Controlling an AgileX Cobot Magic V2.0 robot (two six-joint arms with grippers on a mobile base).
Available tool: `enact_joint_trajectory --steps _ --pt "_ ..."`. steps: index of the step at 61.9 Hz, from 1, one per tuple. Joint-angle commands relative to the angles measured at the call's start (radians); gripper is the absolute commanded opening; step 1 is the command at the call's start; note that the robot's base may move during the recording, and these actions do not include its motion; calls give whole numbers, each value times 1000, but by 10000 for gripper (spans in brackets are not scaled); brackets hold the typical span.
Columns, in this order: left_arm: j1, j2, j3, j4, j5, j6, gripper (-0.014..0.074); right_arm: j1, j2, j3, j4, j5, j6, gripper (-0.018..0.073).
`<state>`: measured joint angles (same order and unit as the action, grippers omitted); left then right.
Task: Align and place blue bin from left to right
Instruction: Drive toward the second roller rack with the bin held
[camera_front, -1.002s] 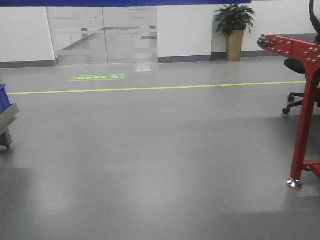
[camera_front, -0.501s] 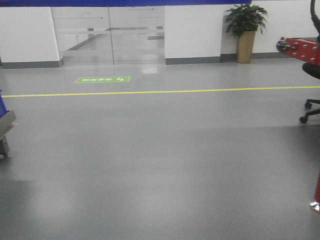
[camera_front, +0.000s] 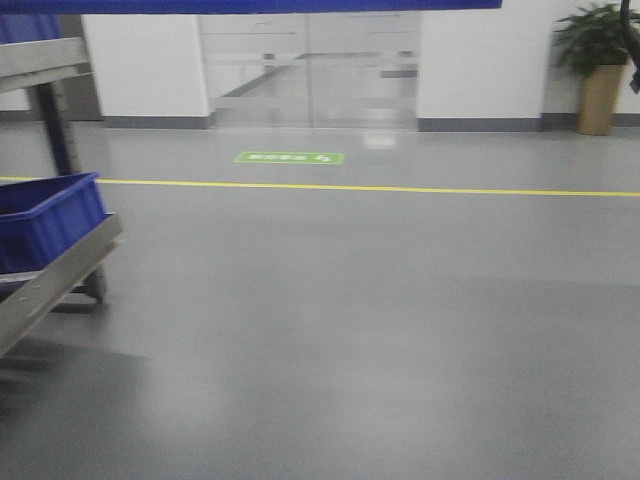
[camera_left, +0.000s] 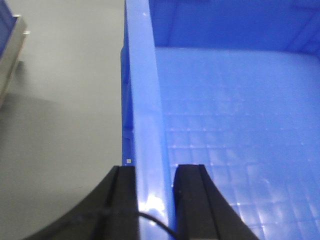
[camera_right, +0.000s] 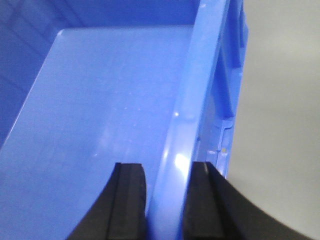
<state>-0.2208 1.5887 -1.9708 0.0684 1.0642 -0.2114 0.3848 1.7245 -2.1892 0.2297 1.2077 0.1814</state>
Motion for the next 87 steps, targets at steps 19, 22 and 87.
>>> enact_joint_trajectory --steps 19,22,87 --pt "-12 -18 -18 -76 -149 2 25 16 -19 -15 106 -94 -41 -60" --pt "-12 -18 -18 -74 -149 2 25 16 -19 -15 106 -94 -41 -60" --pt "-12 -18 -18 -54 -149 2 25 16 -19 -15 106 -94 -41 -60"
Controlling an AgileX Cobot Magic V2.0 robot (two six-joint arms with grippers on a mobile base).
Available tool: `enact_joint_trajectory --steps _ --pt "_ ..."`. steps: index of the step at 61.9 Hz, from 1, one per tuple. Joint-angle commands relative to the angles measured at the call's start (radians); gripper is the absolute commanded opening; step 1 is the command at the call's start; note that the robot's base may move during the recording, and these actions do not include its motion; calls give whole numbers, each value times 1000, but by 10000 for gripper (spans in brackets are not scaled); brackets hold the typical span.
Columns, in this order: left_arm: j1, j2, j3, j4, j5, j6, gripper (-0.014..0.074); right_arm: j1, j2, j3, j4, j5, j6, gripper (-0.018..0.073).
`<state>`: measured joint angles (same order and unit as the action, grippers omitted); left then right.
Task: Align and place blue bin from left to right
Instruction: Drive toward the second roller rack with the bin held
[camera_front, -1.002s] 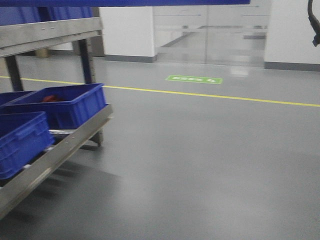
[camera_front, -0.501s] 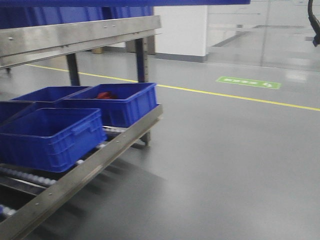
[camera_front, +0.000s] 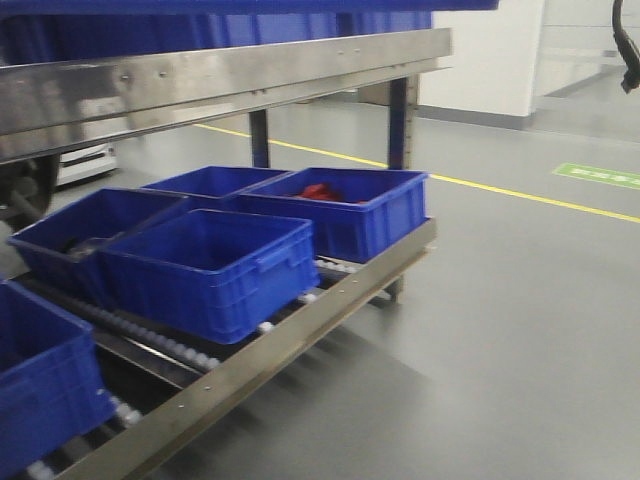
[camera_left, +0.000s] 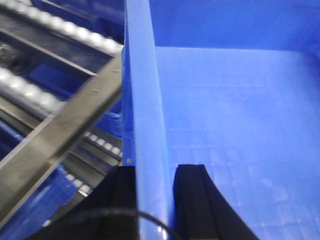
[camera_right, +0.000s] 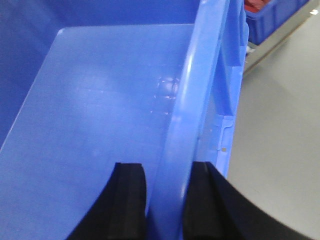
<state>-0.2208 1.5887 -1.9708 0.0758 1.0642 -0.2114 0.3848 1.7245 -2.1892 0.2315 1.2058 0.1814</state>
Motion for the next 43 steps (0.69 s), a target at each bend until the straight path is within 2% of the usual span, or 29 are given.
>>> enact_joint_trajectory --steps 1,43 --pt "-12 -18 -18 -62 -149 2 25 16 -19 -15 104 -92 -41 -60" --pt "-12 -18 -18 -60 -149 2 25 16 -19 -15 104 -92 -41 -60"
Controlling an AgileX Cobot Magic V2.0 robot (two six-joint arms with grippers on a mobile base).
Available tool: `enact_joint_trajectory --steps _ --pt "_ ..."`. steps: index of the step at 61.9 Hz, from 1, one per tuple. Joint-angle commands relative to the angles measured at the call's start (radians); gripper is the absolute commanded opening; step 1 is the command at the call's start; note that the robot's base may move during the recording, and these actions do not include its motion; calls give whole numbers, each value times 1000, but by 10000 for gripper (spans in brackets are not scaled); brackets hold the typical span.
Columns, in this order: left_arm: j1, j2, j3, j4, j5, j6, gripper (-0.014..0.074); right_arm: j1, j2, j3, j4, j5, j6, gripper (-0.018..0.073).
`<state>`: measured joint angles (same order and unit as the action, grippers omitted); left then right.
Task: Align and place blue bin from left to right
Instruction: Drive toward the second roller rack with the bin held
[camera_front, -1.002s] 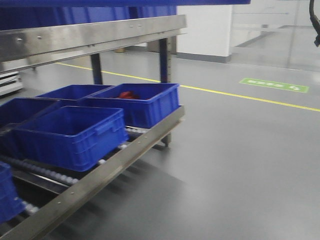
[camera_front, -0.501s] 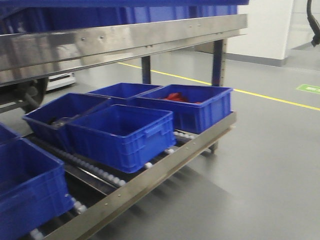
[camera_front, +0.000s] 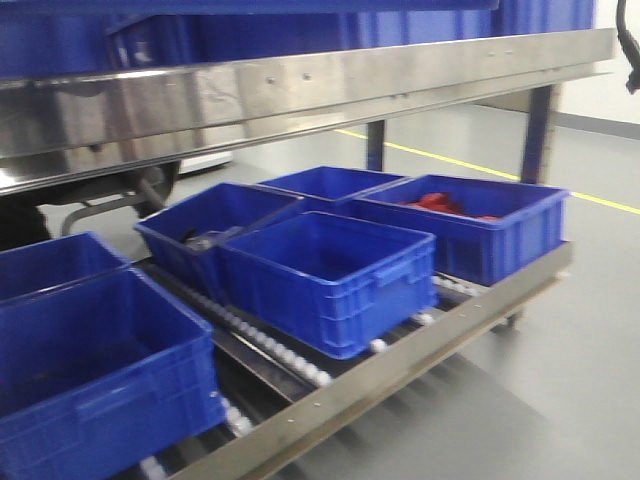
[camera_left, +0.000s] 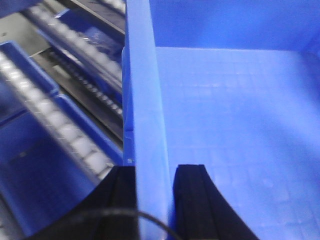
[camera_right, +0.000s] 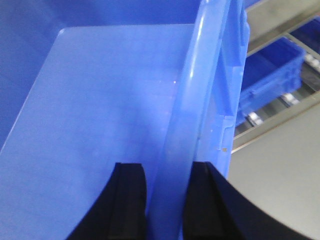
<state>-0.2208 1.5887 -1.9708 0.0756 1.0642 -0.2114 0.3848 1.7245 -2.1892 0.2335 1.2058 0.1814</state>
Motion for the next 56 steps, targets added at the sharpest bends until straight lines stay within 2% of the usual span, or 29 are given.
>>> enact_joint_trajectory --steps 1,56 --pt "-12 -18 -18 -60 -149 2 25 16 -19 -15 102 -92 -41 -60" --pt "-12 -18 -18 -60 -149 2 25 16 -19 -15 102 -92 -41 -60"
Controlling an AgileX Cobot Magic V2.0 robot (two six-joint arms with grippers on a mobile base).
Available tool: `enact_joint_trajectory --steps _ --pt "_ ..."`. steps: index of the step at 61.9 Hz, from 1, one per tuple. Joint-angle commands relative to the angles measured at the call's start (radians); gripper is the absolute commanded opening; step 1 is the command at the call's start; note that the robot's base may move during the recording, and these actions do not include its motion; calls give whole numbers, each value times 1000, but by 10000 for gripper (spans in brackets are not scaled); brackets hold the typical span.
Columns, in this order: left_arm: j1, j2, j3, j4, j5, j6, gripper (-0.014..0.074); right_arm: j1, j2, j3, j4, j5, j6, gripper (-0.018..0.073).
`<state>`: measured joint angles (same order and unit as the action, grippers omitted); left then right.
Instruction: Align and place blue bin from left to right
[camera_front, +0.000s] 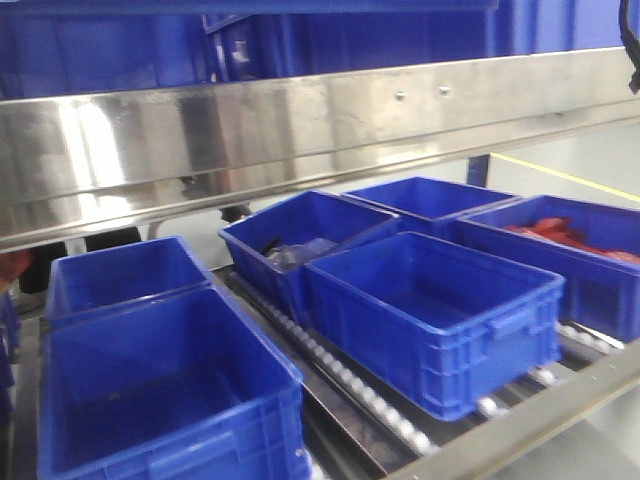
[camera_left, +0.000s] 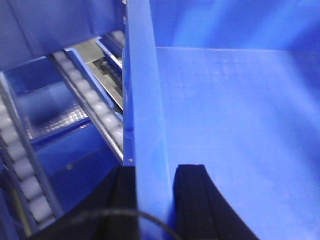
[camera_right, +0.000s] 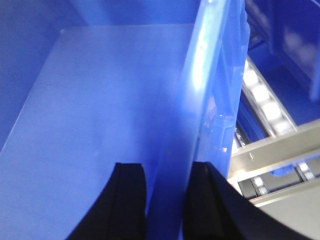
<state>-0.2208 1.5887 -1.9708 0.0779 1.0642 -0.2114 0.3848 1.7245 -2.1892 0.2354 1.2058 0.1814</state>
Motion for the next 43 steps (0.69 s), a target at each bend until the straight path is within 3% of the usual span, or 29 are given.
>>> enact_joint_trajectory --steps 1,43 --pt "-12 -18 -18 -62 -149 2 25 16 -19 -15 100 -92 -41 -60" --pt "-12 -18 -18 -62 -149 2 25 16 -19 -15 100 -92 -41 -60"
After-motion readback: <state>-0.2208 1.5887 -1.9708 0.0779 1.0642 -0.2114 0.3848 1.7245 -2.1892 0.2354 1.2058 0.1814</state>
